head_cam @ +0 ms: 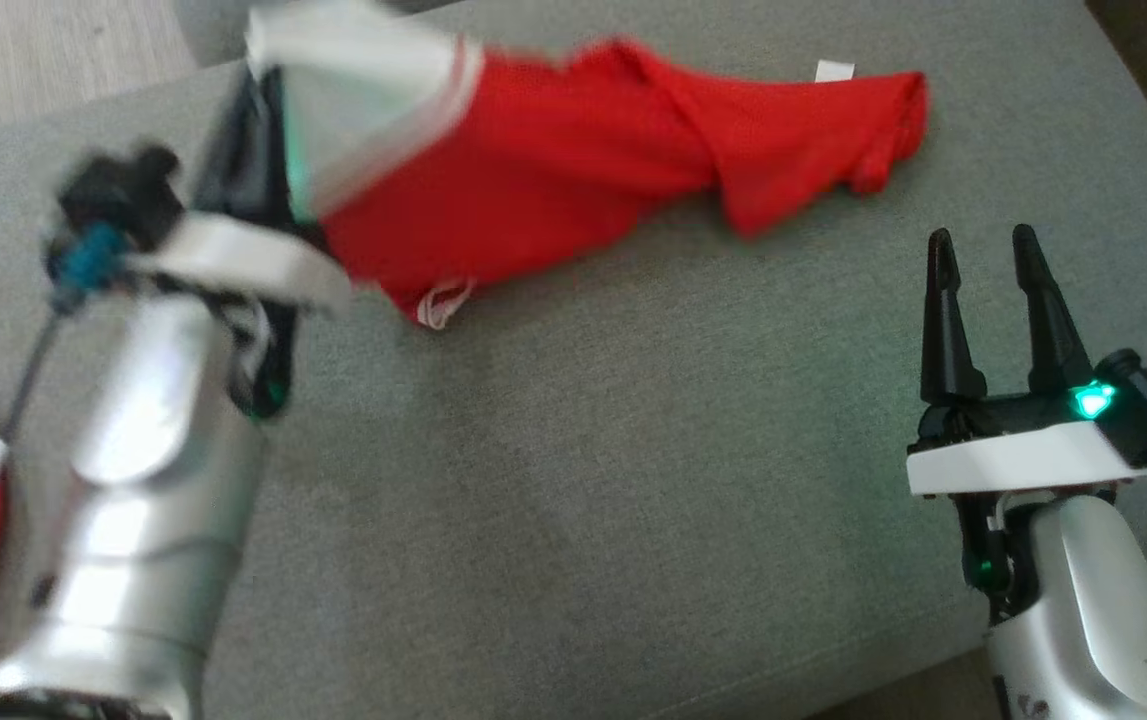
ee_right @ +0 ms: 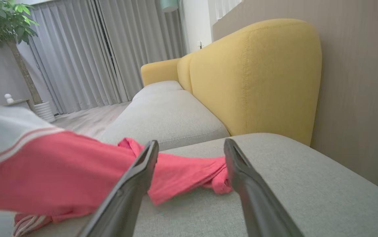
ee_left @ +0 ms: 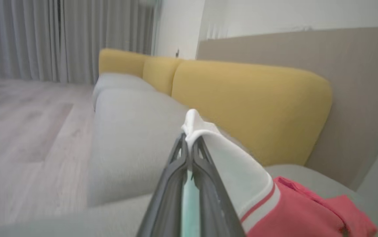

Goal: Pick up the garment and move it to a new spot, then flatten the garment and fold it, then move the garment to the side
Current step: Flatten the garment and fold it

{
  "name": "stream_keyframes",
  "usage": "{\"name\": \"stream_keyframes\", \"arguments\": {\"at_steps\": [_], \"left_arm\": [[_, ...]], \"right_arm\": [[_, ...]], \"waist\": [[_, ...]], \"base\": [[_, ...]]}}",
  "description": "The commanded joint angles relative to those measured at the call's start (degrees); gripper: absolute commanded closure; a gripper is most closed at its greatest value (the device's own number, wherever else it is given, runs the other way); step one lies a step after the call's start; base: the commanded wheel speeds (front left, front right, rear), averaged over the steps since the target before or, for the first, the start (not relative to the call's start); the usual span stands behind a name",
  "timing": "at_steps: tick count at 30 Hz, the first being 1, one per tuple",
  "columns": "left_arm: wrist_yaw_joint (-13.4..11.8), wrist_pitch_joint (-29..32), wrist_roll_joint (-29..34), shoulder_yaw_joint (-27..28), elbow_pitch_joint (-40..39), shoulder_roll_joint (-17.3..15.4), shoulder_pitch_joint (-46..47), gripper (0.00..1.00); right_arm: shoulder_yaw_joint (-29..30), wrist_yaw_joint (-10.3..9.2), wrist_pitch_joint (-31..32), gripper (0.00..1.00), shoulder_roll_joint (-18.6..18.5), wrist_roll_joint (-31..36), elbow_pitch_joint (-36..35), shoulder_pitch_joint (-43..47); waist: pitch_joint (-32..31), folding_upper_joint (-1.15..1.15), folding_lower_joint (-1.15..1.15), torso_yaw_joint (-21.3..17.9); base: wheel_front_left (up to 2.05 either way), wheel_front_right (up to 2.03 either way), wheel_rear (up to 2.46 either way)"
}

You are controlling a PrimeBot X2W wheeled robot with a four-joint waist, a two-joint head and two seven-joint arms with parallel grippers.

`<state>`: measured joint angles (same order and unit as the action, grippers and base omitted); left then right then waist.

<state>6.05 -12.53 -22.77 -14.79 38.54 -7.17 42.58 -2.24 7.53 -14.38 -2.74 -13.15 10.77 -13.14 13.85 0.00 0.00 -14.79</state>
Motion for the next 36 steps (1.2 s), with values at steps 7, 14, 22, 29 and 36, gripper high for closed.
{"name": "stream_keyframes", "arguments": {"at_steps": [7, 14, 22, 29, 36], "left_arm": [[0.7, -2.3, 4.7, -0.1, -13.4, -5.9, 7.6, 1.00], [1.4, 0.2, 5.7, -9.0, -22.6, -11.8, -0.5, 1.00], [1.4, 5.0, 2.7, -26.8, -36.0, -21.6, -14.0, 1.00], [1.4, 7.1, 1.3, -39.6, -37.4, -28.0, -20.3, 1.00], [1.3, 5.9, 1.8, -44.7, -31.6, -28.4, -21.4, 0.00]], "right_arm": [[-0.2, -0.04, -0.6, 0.00, -0.1, -1.2, -1.4, -1.7], [1.1, -0.04, -0.6, 0.00, -0.1, -1.3, -0.3, -0.8], [3.6, -0.04, -0.6, 0.00, -0.1, -0.7, 1.6, 0.6], [4.3, -0.04, -0.6, 0.00, -0.1, -0.2, 3.4, 0.5], [3.3, -0.04, -0.6, 0.00, -0.1, -0.4, 4.0, 0.5]], "waist": [[-1.9, 0.00, 0.00, 2.1], [-4.1, 0.00, 0.00, 6.8], [-7.4, 0.00, 0.00, 13.2], [-8.8, 0.00, 0.00, 16.0], [-9.2, 0.00, 0.00, 16.2]], "base": [[0.00, 0.00, 0.00], [0.00, 0.00, 0.00], [0.00, 0.00, 0.00], [0.00, 0.00, 0.00], [0.00, 0.00, 0.00]]}}
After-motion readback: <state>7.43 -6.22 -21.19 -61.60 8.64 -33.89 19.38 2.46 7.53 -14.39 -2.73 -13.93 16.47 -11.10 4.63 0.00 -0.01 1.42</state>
